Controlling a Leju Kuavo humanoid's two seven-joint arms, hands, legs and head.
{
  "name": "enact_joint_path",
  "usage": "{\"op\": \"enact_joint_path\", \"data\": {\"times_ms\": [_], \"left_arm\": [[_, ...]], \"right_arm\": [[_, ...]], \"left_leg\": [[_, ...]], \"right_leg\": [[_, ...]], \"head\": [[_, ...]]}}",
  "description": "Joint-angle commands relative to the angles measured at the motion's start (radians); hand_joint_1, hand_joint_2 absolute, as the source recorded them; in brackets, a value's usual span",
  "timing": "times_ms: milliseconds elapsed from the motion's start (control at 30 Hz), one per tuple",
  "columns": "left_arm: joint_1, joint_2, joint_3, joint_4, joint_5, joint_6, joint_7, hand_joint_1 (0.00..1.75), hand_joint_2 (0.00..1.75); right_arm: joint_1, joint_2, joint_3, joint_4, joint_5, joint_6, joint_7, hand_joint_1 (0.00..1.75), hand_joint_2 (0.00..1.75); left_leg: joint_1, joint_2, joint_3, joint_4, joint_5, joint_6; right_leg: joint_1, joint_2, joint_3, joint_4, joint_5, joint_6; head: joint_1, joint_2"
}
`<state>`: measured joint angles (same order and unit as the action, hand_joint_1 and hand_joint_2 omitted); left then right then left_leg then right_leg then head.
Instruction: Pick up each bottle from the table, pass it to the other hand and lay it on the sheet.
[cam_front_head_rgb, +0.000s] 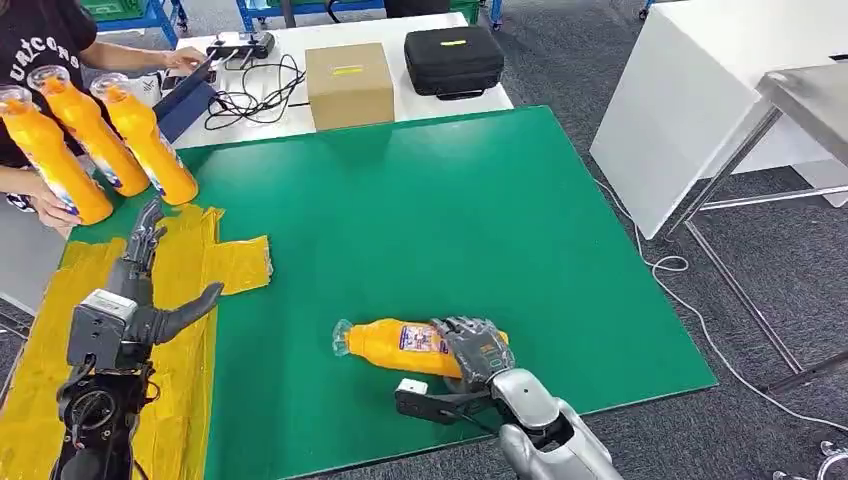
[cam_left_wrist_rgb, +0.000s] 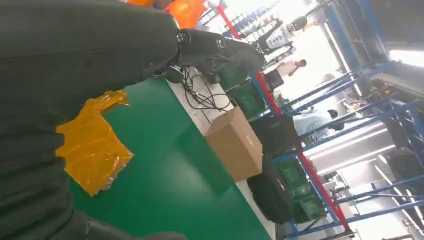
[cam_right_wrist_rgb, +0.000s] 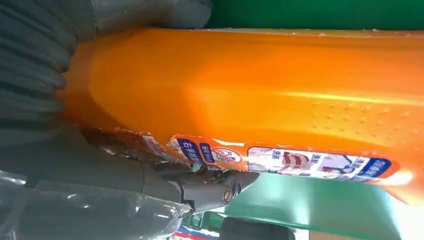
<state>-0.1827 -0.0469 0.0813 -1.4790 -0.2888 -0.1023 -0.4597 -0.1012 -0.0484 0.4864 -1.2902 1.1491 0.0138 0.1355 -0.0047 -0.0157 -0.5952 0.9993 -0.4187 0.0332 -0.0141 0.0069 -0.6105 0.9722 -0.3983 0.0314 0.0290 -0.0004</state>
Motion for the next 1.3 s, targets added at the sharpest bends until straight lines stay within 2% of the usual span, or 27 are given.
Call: {"op": "enact_joint_path", "data": {"times_ms": [33, 167, 400, 500, 633, 667, 733, 767, 900, 933, 1000, 1100, 1200, 1300], "left_arm": [[0.013, -0.012, 0.001, 0.034, 0.011, 0.008, 0.000, 0.00, 1.75], [0.011, -0.022, -0.010, 0.027, 0.035, -0.011, 0.003, 0.00, 1.75], [0.009, -0.020, -0.014, 0.031, 0.035, -0.011, 0.003, 0.00, 1.75], [0.000, -0.030, -0.027, 0.039, 0.062, -0.035, 0.006, 0.00, 1.75], [-0.057, -0.031, -0.086, 0.070, 0.065, -0.066, 0.032, 0.00, 1.75], [-0.077, -0.025, -0.103, 0.078, 0.085, -0.088, 0.045, 0.00, 1.75], [-0.099, -0.015, -0.120, 0.095, 0.106, -0.108, 0.076, 0.00, 1.75], [-0.109, -0.009, -0.134, 0.105, 0.119, -0.119, 0.082, 0.00, 1.75], [-0.109, -0.008, -0.137, 0.109, 0.118, -0.119, 0.082, 0.00, 1.75], [-0.108, -0.004, -0.142, 0.110, 0.135, -0.135, 0.079, 0.00, 1.75], [-0.120, 0.002, -0.171, 0.117, 0.174, -0.187, 0.074, 0.00, 1.75], [-0.153, -0.010, -0.219, 0.143, 0.202, -0.227, 0.076, 0.00, 1.75], [-0.163, -0.041, -0.226, 0.145, 0.331, -0.261, 0.129, 0.00, 1.75], [-0.171, -0.036, -0.295, 0.105, 0.401, -0.254, 0.155, 0.00, 1.75]], "right_arm": [[0.005, 0.049, -0.127, 0.039, -0.106, -0.190, -0.064, 1.75, 1.75], [0.008, 0.079, -0.194, -0.066, -0.199, -0.302, -0.133, 1.75, 1.75], [0.012, 0.080, -0.198, -0.064, -0.202, -0.303, -0.136, 1.75, 1.75], [-0.007, 0.111, -0.246, -0.077, -0.303, -0.427, -0.224, 1.75, 1.75], [-0.044, 0.116, -0.288, -0.090, -0.393, -0.515, -0.284, 1.75, 1.75], [-0.051, 0.114, -0.290, -0.093, -0.447, -0.528, -0.331, 1.75, 1.75], [-0.064, 0.113, -0.286, -0.085, -0.539, -0.483, -0.386, 1.75, 1.75], [-0.075, 0.118, -0.284, -0.077, -0.660, -0.387, -0.452, 1.75, 1.75], [-0.081, 0.123, -0.284, -0.065, -0.661, -0.385, -0.452, 1.75, 1.75], [-0.084, 0.128, -0.286, -0.064, -0.714, -0.359, -0.501, 1.75, 1.75], [-0.110, 0.130, -0.296, -0.030, -0.870, -0.228, -0.597, 1.75, 1.75], [-0.141, 0.141, -0.324, 0.030, -0.934, -0.194, -0.678, 1.75, 1.75], [-0.163, 0.153, -0.321, 0.066, -0.944, -0.188, -0.716, 1.75, 1.75], [-0.199, 0.158, -0.304, 0.094, -0.951, -0.169, -0.724, 1.75, 1.75]], "left_leg": [[0.000, 0.000, 0.001, -0.001, 0.000, -0.001], [0.000, 0.000, -0.003, 0.000, 0.001, 0.000], [0.001, 0.000, -0.005, 0.000, 0.001, 0.000], [0.001, 0.001, -0.007, 0.001, -0.001, -0.001], [0.001, -0.001, -0.013, 0.002, 0.000, -0.001], [0.002, -0.002, -0.012, 0.002, -0.001, -0.001], [0.002, -0.002, -0.013, 0.003, -0.001, -0.001], [0.001, -0.002, -0.014, 0.001, 0.001, -0.001], [0.000, 0.000, -0.013, 0.000, 0.000, -0.001], [0.001, 0.001, -0.010, 0.001, -0.001, -0.002], [0.001, 0.000, -0.011, 0.001, -0.001, -0.002], [0.001, 0.000, -0.014, 0.001, 0.001, -0.001], [0.001, -0.001, -0.013, 0.001, 0.000, -0.001], [0.001, 0.001, -0.012, 0.002, -0.001, -0.001]], "right_leg": [[0.001, -0.001, 0.002, -0.001, 0.000, -0.001], [0.000, -0.002, -0.002, 0.001, 0.001, 0.000], [0.001, -0.002, -0.003, 0.000, 0.000, 0.000], [0.002, -0.001, -0.005, 0.001, 0.000, 0.000], [0.001, -0.003, -0.011, 0.002, 0.000, 0.000], [0.002, -0.004, -0.009, 0.002, -0.001, 0.000], [0.002, -0.004, -0.010, 0.002, -0.001, 0.000], [0.001, -0.004, -0.012, 0.001, 0.001, 0.000], [0.000, -0.001, -0.011, 0.001, 0.001, 0.000], [0.001, -0.001, -0.008, 0.001, 0.000, 0.000], [0.001, -0.002, -0.009, 0.001, 0.000, 0.000], [0.001, -0.002, -0.012, 0.001, 0.001, 0.000], [0.002, -0.003, -0.010, 0.000, 0.001, 0.000], [0.002, -0.001, -0.009, 0.001, 0.000, 0.000]], "head": [[0.000, 0.000], [0.000, 0.000], [0.000, 0.000], [0.000, 0.000], [0.000, 0.000], [0.000, 0.000], [0.000, 0.000], [0.000, 0.000], [0.000, 0.000], [0.000, 0.000], [0.000, 0.000], [0.000, 0.000], [0.000, 0.000], [0.000, 0.000]]}}
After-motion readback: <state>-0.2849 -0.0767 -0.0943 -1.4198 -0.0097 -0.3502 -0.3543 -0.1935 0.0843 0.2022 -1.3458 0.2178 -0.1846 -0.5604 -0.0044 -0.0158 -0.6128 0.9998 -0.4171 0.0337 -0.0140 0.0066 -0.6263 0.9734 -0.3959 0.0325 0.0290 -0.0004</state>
